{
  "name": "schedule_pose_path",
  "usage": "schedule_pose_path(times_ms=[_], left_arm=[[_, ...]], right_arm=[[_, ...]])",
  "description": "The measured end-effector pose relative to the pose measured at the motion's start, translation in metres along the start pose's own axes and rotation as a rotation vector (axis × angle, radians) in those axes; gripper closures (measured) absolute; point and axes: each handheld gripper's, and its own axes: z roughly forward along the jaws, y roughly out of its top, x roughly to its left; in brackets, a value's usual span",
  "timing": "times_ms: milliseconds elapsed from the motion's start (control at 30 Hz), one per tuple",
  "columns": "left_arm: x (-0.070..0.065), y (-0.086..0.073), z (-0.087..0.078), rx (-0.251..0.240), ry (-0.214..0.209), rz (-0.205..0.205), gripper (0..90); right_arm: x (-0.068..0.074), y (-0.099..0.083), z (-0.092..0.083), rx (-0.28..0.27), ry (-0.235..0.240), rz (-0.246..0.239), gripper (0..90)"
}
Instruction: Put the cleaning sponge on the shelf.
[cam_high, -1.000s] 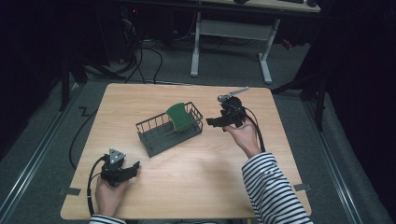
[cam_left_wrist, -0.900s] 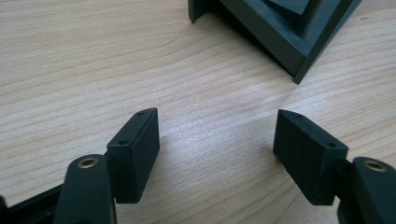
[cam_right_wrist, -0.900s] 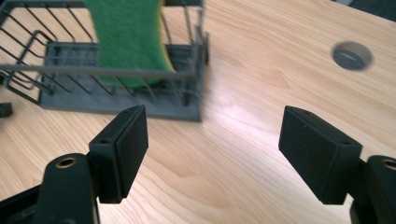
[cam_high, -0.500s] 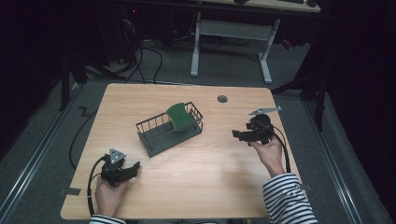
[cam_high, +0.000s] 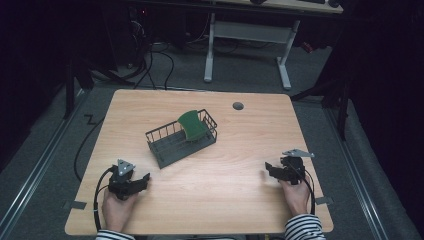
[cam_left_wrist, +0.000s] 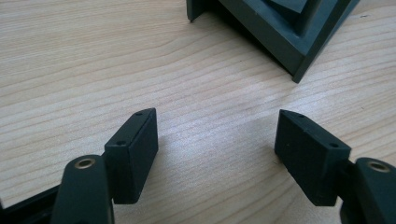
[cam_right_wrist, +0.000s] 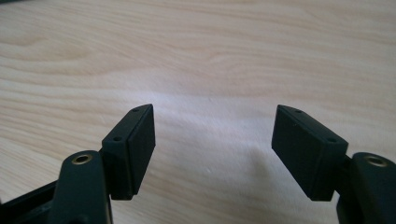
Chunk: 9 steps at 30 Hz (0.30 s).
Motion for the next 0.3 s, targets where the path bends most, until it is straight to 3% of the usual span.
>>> schedule_pose_path(times_ms=[67, 100, 300], left_arm=[[0.000, 0.000, 0.000, -0.001, 0.000, 0.000, 30.8], [0.000, 0.000, 0.000, 0.000, 0.000, 0.000, 30.7], [0.000, 0.000, 0.000, 0.000, -0.002, 0.001, 30.2]], right_arm=[[0.000, -0.008, 0.005, 0.019, -0.030, -0.015, 28.3], [-0.001, -0.014, 0.005, -0.018, -0.040, -0.022, 29.3], [0.000, -0.015, 0.004, -0.018, -0.052, -0.014, 29.1]])
